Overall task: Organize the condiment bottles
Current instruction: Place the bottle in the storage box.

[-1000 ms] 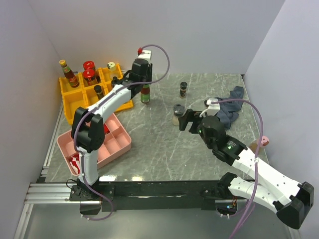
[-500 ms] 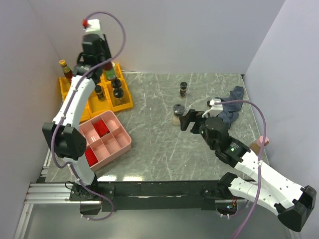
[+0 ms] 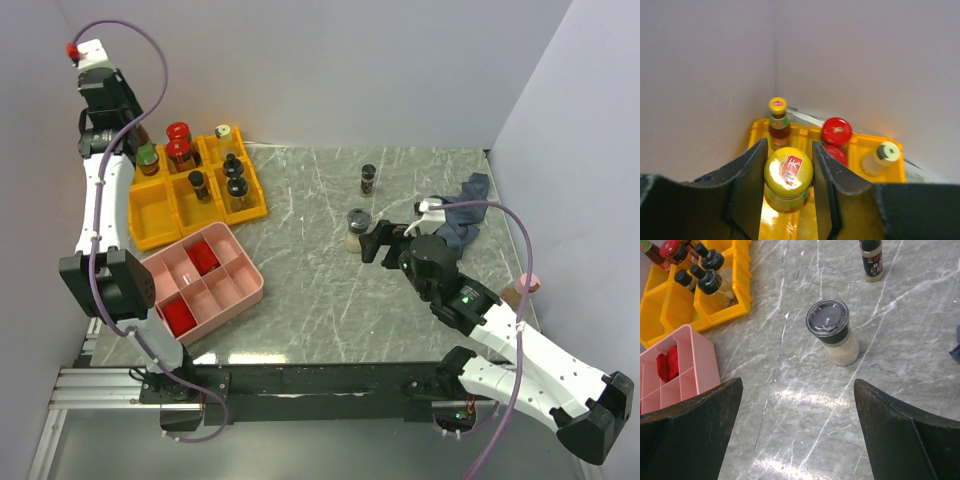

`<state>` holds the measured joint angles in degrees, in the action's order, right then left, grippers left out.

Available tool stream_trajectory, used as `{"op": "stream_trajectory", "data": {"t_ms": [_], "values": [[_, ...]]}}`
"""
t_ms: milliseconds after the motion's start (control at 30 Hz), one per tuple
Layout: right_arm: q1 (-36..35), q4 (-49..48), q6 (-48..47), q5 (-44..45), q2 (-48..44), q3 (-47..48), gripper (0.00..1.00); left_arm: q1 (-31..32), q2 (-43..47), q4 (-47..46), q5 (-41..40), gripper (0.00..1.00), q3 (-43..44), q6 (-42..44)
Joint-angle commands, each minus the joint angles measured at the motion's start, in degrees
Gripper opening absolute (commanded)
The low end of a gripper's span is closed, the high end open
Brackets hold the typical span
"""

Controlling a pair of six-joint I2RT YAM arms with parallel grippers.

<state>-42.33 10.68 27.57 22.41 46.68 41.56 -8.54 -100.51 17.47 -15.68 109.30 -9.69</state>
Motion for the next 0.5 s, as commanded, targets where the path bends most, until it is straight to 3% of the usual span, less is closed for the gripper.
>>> {"op": "stream_trajectory", "data": {"t_ms": [0,467], "values": [[0.23,-2.06,-0.15,0.0,0.7,-0.08,1.0,-3.14,1.28,-12.37,2.5,0.01,-0.4,-1.29],[0.23,-1.98,-0.33,0.7,3.6,0.45,1.0,-7.99,-3.99,-26.77,5.31,0.01,-5.84,-1.12]]}}
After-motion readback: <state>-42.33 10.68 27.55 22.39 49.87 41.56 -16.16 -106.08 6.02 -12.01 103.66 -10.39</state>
